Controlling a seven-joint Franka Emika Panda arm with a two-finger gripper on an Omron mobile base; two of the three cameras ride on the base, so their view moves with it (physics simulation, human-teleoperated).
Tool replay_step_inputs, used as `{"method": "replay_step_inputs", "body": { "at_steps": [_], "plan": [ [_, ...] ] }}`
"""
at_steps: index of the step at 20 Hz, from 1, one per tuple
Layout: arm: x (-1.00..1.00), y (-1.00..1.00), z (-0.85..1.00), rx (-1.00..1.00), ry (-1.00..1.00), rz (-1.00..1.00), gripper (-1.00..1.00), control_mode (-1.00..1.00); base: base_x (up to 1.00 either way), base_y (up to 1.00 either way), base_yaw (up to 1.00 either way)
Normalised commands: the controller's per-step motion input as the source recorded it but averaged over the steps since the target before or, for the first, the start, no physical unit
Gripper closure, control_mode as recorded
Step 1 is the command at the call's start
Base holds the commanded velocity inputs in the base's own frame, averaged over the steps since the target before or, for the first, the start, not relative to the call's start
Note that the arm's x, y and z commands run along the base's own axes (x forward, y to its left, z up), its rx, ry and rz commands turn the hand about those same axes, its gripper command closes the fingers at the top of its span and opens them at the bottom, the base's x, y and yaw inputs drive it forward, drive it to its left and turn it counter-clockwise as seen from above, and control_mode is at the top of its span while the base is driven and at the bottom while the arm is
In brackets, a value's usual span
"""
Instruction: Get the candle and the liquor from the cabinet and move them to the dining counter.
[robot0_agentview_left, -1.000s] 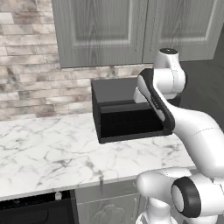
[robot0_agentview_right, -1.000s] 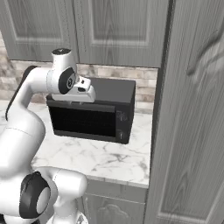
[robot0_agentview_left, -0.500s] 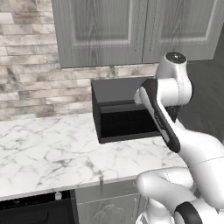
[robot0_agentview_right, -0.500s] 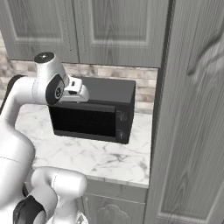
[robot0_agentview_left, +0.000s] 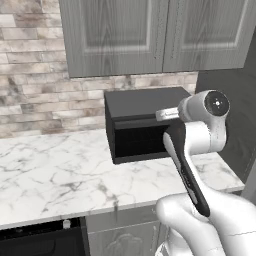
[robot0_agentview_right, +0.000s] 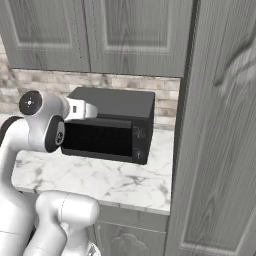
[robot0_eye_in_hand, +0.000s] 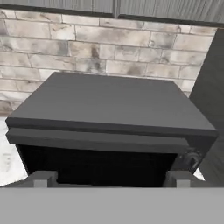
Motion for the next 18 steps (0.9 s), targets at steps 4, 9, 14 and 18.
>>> {"method": "replay_step_inputs", "body": {
  "at_steps": [4, 9, 14, 18],
  "plan": [
    [0.00, -0.02, 0.54, 0.00, -0.31, 0.00, -1.00, -1.00, 0.00, 0.00, 0.00],
    [0.14, -0.02, 0.61, 0.00, -0.22, 0.00, -1.00, -1.00, 0.00, 0.00, 0.00],
    [0.16, -0.03, 0.70, 0.00, -0.14, 0.00, -1.00, -1.00, 0.00, 0.00, 0.00],
    [0.10, -0.06, 0.76, 0.00, -0.08, 0.00, -1.00, -1.00, 0.00, 0.00, 0.00]
  ]
}}
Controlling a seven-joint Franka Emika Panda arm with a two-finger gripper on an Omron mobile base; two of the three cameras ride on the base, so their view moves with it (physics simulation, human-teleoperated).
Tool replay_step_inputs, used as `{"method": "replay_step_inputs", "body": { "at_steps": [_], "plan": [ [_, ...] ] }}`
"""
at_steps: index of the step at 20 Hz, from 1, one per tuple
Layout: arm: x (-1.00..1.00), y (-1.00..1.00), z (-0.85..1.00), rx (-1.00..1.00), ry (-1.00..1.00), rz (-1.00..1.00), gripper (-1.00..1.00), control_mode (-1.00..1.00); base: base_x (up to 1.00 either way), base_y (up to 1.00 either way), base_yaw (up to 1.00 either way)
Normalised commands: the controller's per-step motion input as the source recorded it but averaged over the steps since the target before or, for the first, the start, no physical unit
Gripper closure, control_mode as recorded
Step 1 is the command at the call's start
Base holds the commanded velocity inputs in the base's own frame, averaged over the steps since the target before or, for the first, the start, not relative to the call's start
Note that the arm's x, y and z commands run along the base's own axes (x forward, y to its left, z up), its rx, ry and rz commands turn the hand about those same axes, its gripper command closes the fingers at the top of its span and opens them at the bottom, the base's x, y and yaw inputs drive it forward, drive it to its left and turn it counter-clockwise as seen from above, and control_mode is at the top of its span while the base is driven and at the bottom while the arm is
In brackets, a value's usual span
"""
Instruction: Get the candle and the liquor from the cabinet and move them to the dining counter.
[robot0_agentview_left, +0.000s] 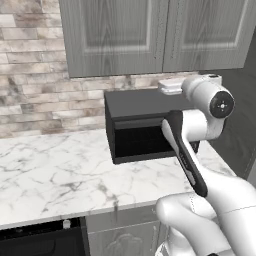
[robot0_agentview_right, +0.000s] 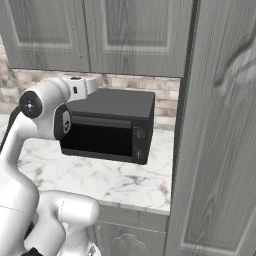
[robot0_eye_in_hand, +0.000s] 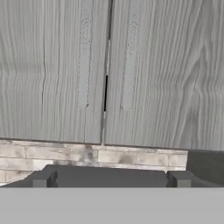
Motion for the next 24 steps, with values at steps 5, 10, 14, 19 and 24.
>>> {"method": "replay_step_inputs", "body": {
  "at_steps": [5, 10, 14, 19, 24],
  "plan": [
    [0.07, -0.05, 0.82, 0.00, -0.02, 0.00, -1.00, -1.00, 0.00, 0.00, 0.00],
    [0.05, -0.06, 0.72, 0.00, -0.02, 0.00, -1.00, -1.00, 0.00, 0.00, 0.00],
    [0.07, -0.11, 0.42, 0.00, -0.05, 0.00, -1.00, -1.00, 0.00, 0.00, 0.00],
    [0.23, -0.10, -0.10, 0.00, -0.01, 0.01, -1.00, -1.00, 0.00, 0.00, 0.00],
    [0.43, -0.05, -0.02, 0.02, 0.00, 0.04, -1.00, -1.00, 0.00, 0.00, 0.00]
  ]
}}
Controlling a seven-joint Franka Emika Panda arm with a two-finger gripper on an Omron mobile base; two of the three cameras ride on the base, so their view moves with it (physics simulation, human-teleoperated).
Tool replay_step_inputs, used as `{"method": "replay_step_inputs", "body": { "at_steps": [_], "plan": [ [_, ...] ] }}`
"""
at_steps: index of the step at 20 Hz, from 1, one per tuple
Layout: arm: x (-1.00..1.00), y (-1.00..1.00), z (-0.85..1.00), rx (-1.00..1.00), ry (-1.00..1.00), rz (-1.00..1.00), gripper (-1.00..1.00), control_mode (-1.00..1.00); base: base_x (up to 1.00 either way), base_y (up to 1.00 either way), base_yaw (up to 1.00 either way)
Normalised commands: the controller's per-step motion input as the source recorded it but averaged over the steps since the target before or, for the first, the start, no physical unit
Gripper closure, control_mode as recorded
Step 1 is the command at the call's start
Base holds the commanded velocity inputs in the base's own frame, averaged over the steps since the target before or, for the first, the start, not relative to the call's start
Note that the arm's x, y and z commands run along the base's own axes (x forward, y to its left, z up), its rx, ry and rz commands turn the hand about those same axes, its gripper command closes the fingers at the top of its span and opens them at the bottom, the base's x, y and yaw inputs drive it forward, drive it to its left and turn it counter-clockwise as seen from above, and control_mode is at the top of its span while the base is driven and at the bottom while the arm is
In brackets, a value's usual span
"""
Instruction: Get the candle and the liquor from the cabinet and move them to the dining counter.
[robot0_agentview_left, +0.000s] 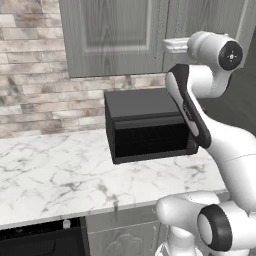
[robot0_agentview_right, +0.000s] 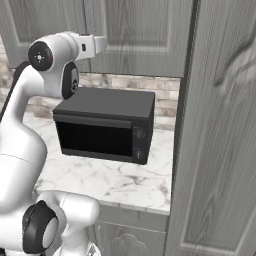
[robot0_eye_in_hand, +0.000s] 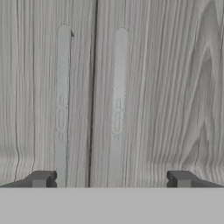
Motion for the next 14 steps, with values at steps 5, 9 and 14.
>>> {"method": "replay_step_inputs", "body": {
  "at_steps": [5, 9, 14],
  "plan": [
    [0.47, -0.05, 0.00, 0.02, 0.00, 0.04, -1.00, -1.00, 0.00, 0.00, 0.00],
    [0.35, -0.02, 0.00, 0.00, 0.00, 0.00, -1.00, -1.00, 0.00, 0.00, 0.00],
    [0.27, -0.02, 0.00, 0.00, 0.00, 0.00, -1.00, -1.00, 0.00, 0.00, 0.00]
  ]
}}
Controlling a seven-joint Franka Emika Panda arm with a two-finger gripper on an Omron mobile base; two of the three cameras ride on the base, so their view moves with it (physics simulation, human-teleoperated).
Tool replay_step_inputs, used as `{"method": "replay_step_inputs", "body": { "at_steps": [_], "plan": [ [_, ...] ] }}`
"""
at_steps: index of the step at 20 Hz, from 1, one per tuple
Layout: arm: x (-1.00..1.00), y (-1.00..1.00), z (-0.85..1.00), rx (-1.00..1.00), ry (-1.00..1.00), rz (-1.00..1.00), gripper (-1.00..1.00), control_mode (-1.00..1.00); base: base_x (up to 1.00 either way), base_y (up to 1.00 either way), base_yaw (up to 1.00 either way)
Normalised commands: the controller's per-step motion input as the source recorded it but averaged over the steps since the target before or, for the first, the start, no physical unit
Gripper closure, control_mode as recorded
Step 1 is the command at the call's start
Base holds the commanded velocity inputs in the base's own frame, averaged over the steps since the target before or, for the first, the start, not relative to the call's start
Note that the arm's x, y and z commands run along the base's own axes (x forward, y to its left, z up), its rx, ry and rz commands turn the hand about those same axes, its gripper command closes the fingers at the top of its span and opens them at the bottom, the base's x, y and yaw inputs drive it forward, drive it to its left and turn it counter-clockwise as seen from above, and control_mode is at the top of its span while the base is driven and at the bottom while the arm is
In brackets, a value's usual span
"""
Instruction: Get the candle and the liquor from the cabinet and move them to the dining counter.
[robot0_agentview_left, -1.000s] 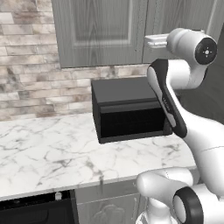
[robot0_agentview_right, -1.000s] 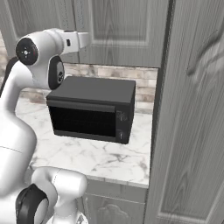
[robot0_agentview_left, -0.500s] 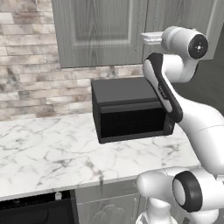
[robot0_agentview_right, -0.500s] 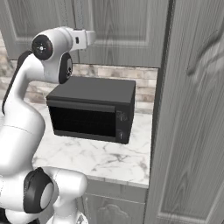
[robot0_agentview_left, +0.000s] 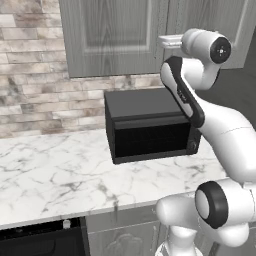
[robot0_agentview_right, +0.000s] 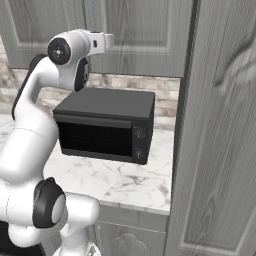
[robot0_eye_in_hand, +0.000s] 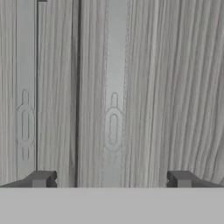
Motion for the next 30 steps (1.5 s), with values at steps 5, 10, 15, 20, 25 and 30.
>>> {"method": "replay_step_inputs", "body": {
  "at_steps": [5, 10, 15, 20, 25, 30],
  "plan": [
    [0.28, 0.00, 0.00, 0.00, 0.00, 0.00, -1.00, -1.00, 0.00, 0.00, 0.00],
    [0.33, 0.00, 0.00, 0.00, 0.00, 0.00, -1.00, -1.00, 0.00, 0.00, 0.00],
    [0.33, -0.01, 0.00, 0.00, 0.00, 0.00, -1.00, -1.00, 0.00, 0.00, 0.00],
    [0.39, 0.00, 0.00, 0.00, 0.01, 0.00, -1.00, -1.00, 0.00, 0.00, 0.00],
    [0.27, 0.11, -0.05, 0.00, 0.08, 0.00, 1.00, -1.00, 0.00, 0.00, 0.00],
    [0.01, 0.02, -0.07, 0.00, 0.04, 0.00, 1.00, -1.00, 0.00, 0.00, 0.00]
  ]
}}
